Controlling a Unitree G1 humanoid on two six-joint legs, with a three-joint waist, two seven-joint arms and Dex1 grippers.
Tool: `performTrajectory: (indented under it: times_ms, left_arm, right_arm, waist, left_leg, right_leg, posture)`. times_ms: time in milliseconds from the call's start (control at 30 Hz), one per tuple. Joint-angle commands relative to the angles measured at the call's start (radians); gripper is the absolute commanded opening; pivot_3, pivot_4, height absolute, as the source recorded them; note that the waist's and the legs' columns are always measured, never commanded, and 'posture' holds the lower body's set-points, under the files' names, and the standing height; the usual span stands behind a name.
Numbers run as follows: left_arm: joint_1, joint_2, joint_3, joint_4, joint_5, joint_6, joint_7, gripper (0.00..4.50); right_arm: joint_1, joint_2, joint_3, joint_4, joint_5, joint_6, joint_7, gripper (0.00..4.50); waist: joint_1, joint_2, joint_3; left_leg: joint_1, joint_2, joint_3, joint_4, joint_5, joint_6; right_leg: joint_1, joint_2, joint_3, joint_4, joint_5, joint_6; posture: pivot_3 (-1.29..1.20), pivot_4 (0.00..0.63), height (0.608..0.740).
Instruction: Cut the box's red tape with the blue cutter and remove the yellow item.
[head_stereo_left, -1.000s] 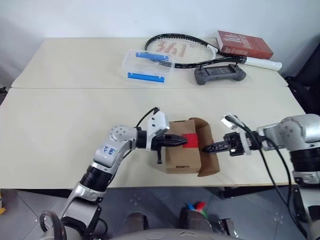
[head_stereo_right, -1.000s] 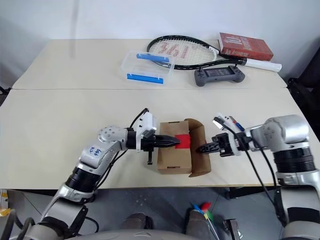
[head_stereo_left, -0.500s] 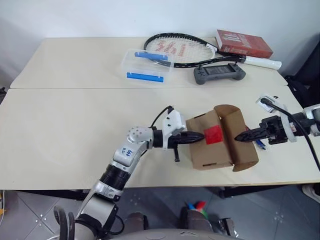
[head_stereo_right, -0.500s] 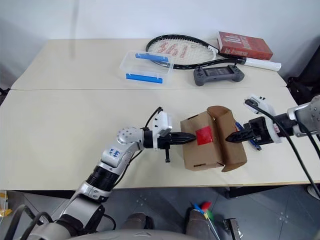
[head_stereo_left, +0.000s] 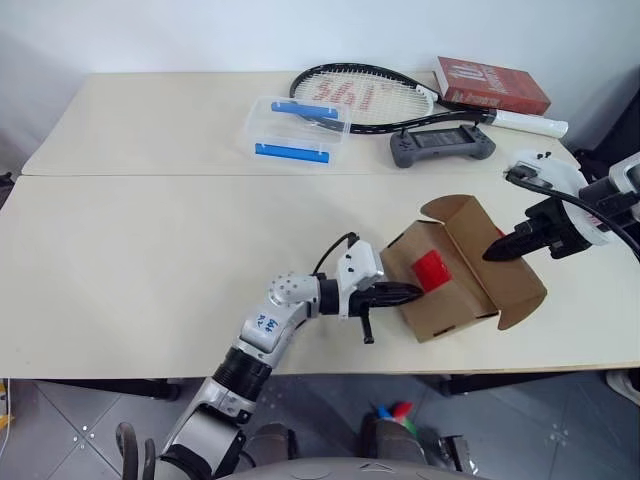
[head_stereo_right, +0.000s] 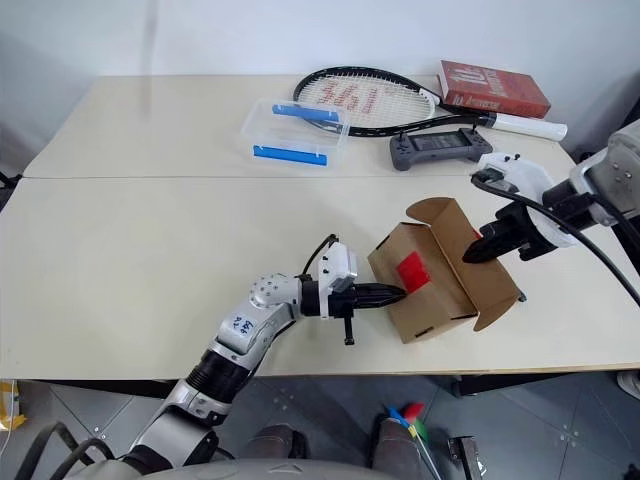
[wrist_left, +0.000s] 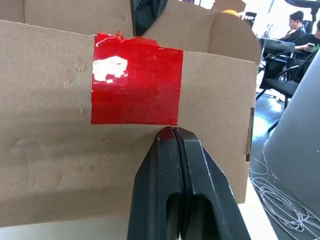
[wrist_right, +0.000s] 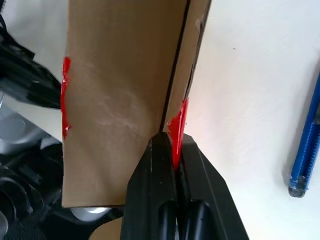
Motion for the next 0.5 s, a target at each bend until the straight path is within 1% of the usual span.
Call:
performTrajectory:
  times_ms: [33, 133, 200, 267, 300, 500]
  left_arm:
    - [0.009, 0.011, 0.005, -0.041, 0.015, 0.002, 0.026, 0.0]
    - [0.017, 0.02, 0.01, -0.05, 0.018, 0.01, 0.047, 0.0]
    - [0.023, 0.026, 0.008, -0.06, 0.028, 0.025, 0.068, 0.0]
    - [0.027, 0.028, 0.006, -0.067, 0.03, 0.032, 0.075, 0.0]
    - [0.033, 0.029, 0.007, -0.074, 0.03, 0.041, 0.083, 0.0]
    - [0.056, 0.048, -0.005, -0.108, 0.047, 0.094, 0.103, 0.0]
  right_arm:
    - [-0.065, -0.031, 0.044, -0.014, 0.058, 0.003, -0.018, 0.03]
    - [-0.095, -0.048, 0.081, -0.032, 0.14, 0.003, -0.092, 0.03]
    - [-0.11, -0.064, 0.092, -0.053, 0.246, 0.003, -0.168, 0.03]
    - [-0.123, -0.072, 0.099, -0.05, 0.337, 0.003, -0.255, 0.03]
    - [-0.121, -0.074, 0.091, -0.053, 0.395, 0.003, -0.309, 0.03]
    - [-0.081, -0.08, 0.03, -0.053, 0.716, 0.003, -0.616, 0.03]
  waist:
    - [0.0, 0.0, 0.0]
    - [0.001, 0.0, 0.0]
    - [0.001, 0.0, 0.0]
    - [0.001, 0.0, 0.0]
    - [0.001, 0.0, 0.0]
    - [0.002, 0.0, 0.0]
  left_leg:
    - [0.0, 0.0, 0.0, 0.0, 0.0, 0.0]
    - [-0.001, 0.0, 0.0, 0.0, 0.0, 0.0]
    - [-0.003, 0.0, -0.001, 0.0, 0.0, 0.0]
    - [-0.008, 0.0, -0.001, 0.002, 0.0, 0.0]
    - [-0.011, 0.0, 0.0, 0.003, 0.0, 0.0]
    - [-0.011, 0.0, 0.0, 0.002, 0.0, 0.0]
  right_leg:
    - [0.0, 0.0, 0.0, 0.0, 0.0, 0.0]
    - [-0.001, 0.0, 0.0, 0.0, 0.0, 0.0]
    - [-0.002, 0.0, -0.001, 0.0, 0.0, 0.0]
    - [-0.008, 0.0, -0.001, 0.001, 0.0, -0.001]
    - [-0.01, 0.0, -0.001, 0.002, 0.001, -0.001]
    - [-0.01, 0.0, -0.002, 0.002, 0.001, -0.001]
  posture:
    - [0.0, 0.15, 0.74]
    - [0.0, 0.15, 0.74]
    - [0.0, 0.15, 0.74]
    - [0.0, 0.15, 0.74]
    - [0.0, 0.15, 0.74]
    - [0.0, 0.15, 0.74]
